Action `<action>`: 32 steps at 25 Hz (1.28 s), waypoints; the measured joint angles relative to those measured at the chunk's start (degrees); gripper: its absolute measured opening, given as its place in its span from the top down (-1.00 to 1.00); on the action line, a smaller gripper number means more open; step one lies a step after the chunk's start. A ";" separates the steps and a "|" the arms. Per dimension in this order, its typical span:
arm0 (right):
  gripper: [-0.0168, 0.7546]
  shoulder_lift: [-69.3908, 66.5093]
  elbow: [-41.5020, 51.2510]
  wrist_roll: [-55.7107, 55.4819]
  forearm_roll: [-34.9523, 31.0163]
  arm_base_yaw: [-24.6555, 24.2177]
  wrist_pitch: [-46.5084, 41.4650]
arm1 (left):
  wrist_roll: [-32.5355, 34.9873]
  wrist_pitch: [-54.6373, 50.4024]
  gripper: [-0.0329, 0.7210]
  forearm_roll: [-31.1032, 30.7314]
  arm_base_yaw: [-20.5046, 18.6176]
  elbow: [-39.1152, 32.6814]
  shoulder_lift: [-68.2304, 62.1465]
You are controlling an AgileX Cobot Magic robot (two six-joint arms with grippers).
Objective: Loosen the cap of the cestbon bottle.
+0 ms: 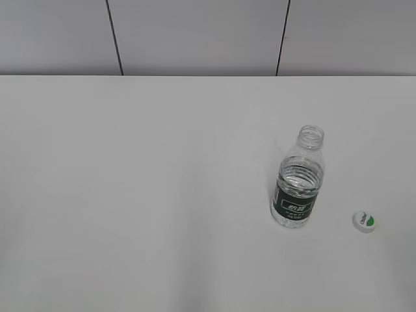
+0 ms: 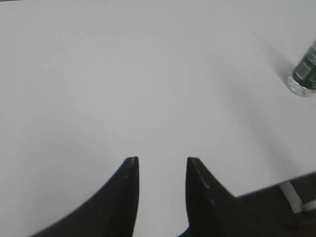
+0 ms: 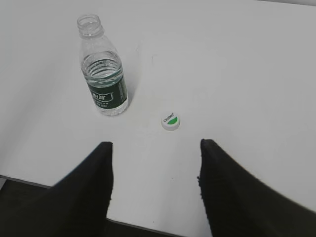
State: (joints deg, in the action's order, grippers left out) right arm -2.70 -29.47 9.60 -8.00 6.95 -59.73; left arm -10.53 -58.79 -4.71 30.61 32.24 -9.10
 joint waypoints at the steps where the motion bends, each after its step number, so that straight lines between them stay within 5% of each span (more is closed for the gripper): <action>1: -0.16 0.00 0.00 0.00 0.00 0.00 0.05 | 0.00 0.00 0.23 0.00 -2.61 0.00 0.16; 9: -0.16 0.00 0.00 0.00 0.00 0.00 0.11 | 0.00 0.00 0.23 0.00 -19.94 0.00 3.86; 14: -0.16 0.00 0.00 0.09 0.00 0.00 0.18 | 0.00 0.00 0.23 0.00 -26.16 0.00 7.36; 32: -0.16 0.00 0.00 0.09 -0.24 -4.84 0.29 | 0.00 -0.01 0.24 0.00 -32.77 0.00 9.40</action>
State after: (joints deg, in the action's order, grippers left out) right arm -2.70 -29.47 9.69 -8.24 2.10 -59.45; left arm -10.53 -58.79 -4.71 -2.16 32.24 0.30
